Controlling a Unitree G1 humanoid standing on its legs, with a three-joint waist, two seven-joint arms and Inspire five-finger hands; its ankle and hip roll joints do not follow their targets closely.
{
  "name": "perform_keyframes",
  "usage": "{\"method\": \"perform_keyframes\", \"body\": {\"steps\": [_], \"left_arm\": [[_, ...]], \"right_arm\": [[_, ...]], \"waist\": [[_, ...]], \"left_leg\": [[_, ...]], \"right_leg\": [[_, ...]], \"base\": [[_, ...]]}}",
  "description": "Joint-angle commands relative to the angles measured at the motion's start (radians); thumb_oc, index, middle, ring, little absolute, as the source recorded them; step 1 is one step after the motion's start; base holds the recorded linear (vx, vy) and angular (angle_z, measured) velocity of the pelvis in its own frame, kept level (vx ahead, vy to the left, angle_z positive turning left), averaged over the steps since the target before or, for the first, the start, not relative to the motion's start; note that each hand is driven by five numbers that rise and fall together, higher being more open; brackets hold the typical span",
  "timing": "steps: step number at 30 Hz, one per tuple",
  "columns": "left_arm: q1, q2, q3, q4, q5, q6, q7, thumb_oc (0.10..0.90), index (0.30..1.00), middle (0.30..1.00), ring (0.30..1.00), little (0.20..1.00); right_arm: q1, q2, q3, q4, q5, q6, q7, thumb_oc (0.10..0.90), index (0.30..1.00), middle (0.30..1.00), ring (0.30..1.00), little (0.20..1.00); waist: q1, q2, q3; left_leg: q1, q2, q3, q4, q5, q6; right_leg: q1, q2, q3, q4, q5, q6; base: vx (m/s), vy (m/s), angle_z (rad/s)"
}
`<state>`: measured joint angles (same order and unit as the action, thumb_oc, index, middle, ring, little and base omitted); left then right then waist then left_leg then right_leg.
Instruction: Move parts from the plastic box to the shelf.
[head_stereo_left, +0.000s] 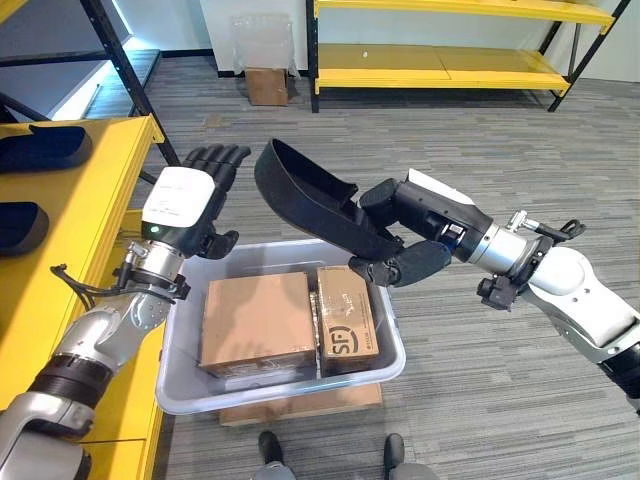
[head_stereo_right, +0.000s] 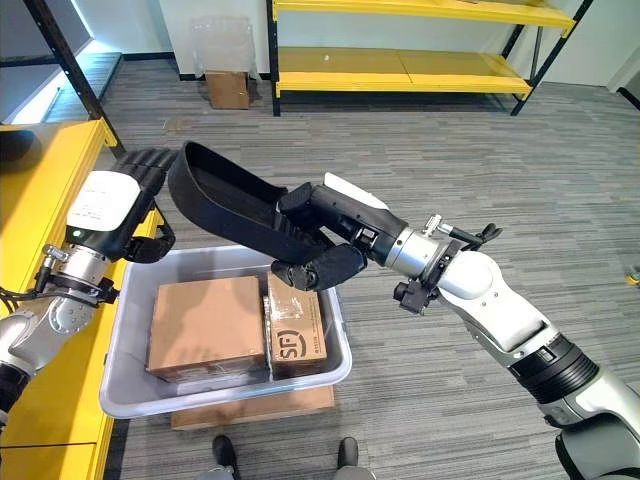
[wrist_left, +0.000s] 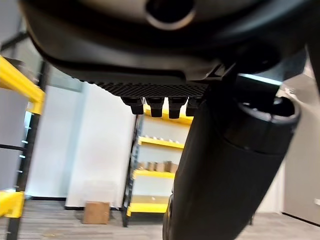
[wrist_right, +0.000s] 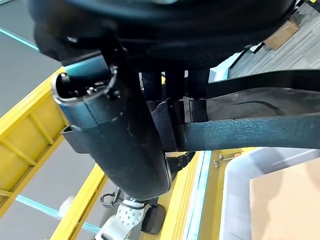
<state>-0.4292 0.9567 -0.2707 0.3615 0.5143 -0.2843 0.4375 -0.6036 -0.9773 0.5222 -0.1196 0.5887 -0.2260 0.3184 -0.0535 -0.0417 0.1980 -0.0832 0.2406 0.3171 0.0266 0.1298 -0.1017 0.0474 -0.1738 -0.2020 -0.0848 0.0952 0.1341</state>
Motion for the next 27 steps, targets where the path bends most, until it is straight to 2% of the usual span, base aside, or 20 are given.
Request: {"method": "perform_keyframes", "body": {"steps": [1, 17, 27], "left_arm": [[-0.06, 0.031, 0.099, -0.02, -0.074, -0.015, 0.113, 0.9, 1.0, 1.0, 1.0, 1.0], [0.011, 0.046, 0.246, -0.232, -0.07, -0.04, 0.126, 0.9, 1.0, 1.0, 1.0, 1.0], [-0.001, 0.047, 0.246, -0.357, -0.079, -0.077, 0.084, 0.9, 1.0, 1.0, 1.0, 1.0]], "right_arm": [[-0.047, 0.027, -0.105, -0.072, 0.029, -0.14, -0.051, 0.4, 0.3, 0.3, 0.3, 0.3], [0.0, 0.048, -0.146, -0.069, -0.008, -0.129, -0.051, 0.4, 0.3, 0.3, 0.3, 0.3], [0.014, 0.068, -0.162, -0.072, -0.022, -0.126, -0.051, 0.4, 0.3, 0.3, 0.3, 0.3]], "waist": [[0.008, -0.014, -0.121], [0.02, -0.009, -0.121], [0.02, -0.012, -0.125]], "left_leg": [[-0.036, 0.119, -0.038, 0.061, 0.008, -0.103], [-0.036, 0.113, -0.045, 0.057, 0.006, -0.1], [-0.034, 0.11, -0.047, 0.055, 0.003, -0.099]], "right_leg": [[0.114, -0.064, -0.004, 0.037, -0.131, 0.055], [0.118, -0.066, -0.011, 0.036, -0.131, 0.055], [0.123, -0.066, -0.011, 0.032, -0.13, 0.053]], "base": [[0.0, 0.0, 0.0], [0.0, 0.0, 0.0], [0.0, 0.0, 0.0]]}}
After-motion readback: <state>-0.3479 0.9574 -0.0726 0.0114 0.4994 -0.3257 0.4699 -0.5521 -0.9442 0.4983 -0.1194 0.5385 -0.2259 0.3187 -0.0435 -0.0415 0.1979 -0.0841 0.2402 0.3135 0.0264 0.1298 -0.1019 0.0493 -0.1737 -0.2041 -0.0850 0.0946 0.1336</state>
